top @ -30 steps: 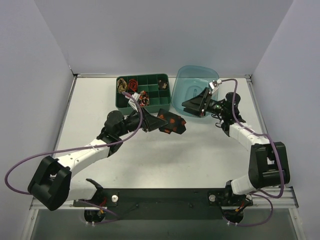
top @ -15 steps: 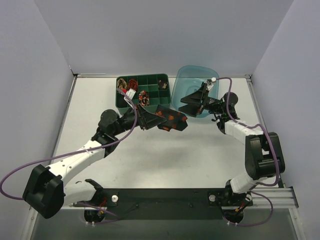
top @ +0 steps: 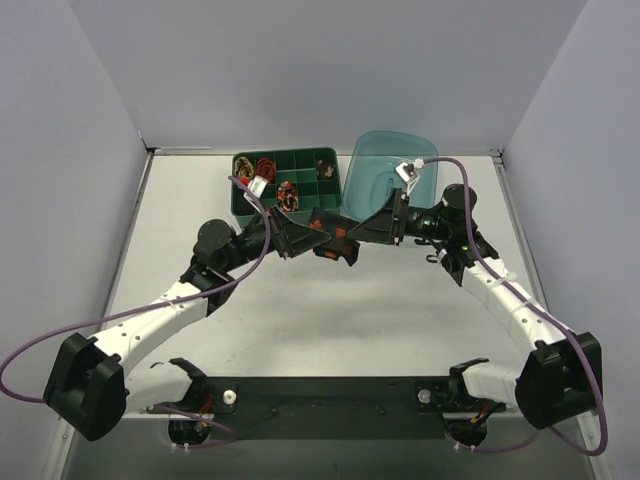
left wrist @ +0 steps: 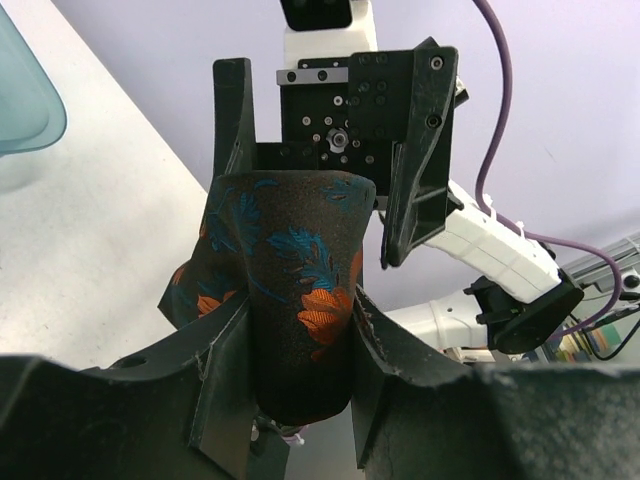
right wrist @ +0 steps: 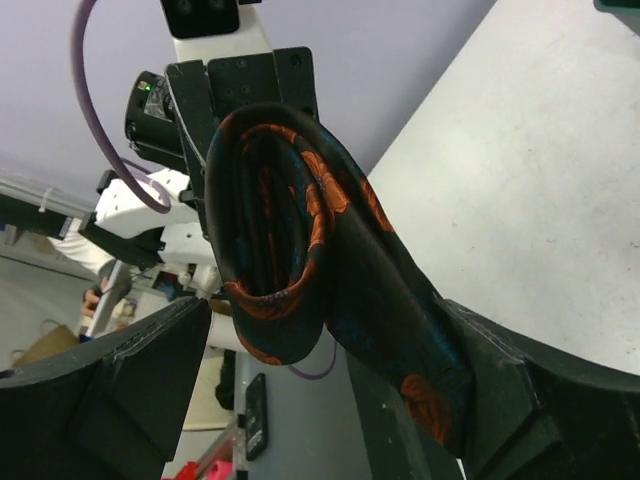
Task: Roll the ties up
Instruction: Place the tie in the storage box.
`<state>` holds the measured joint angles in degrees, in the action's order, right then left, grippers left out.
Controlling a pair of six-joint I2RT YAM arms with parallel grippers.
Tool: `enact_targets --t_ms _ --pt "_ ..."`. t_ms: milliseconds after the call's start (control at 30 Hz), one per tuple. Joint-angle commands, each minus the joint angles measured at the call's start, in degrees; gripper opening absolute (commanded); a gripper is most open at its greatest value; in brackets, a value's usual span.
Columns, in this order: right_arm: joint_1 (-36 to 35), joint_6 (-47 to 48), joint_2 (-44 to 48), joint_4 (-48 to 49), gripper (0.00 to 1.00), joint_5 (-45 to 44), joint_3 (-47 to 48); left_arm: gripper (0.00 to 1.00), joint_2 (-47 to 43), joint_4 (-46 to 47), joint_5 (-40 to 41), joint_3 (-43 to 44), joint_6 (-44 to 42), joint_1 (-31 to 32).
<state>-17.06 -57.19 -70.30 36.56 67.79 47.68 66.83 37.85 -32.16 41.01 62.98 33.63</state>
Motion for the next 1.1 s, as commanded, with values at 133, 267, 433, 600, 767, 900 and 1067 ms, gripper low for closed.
enact_targets --t_ms 133,267,433,600,767,900,1067 --pt "0.09 18.43 3.86 -19.24 0.95 -3.10 4.96 0.44 -2.93 5.40 -0.80 2.49 2.23 -0.40" --pt "2.55 17.73 3.59 -18.01 0.95 -3.10 6.63 0.43 -4.33 4.87 -0.80 2.32 2.76 -0.49" --pt "3.96 15.44 4.56 -16.78 0.95 -4.06 7.34 0.44 -6.62 2.86 1.05 3.28 2.76 -0.67" --pt "4.40 7.99 5.79 -12.05 0.96 -4.86 4.18 0.44 -7.06 0.30 2.19 4.86 2.23 -0.76" --pt "4.23 -3.52 6.58 4.54 0.98 -5.48 0.40 0.44 -6.10 2.58 2.10 6.09 4.16 -0.76" --pt "3.17 -14.77 5.44 19.23 0.98 -5.47 -1.54 0.44 -5.22 7.49 1.66 6.18 7.06 -0.76" --pt "1.77 -13.39 6.23 18.73 0.98 -5.83 -1.98 0.44 -6.44 8.38 1.84 6.18 8.82 -0.67"
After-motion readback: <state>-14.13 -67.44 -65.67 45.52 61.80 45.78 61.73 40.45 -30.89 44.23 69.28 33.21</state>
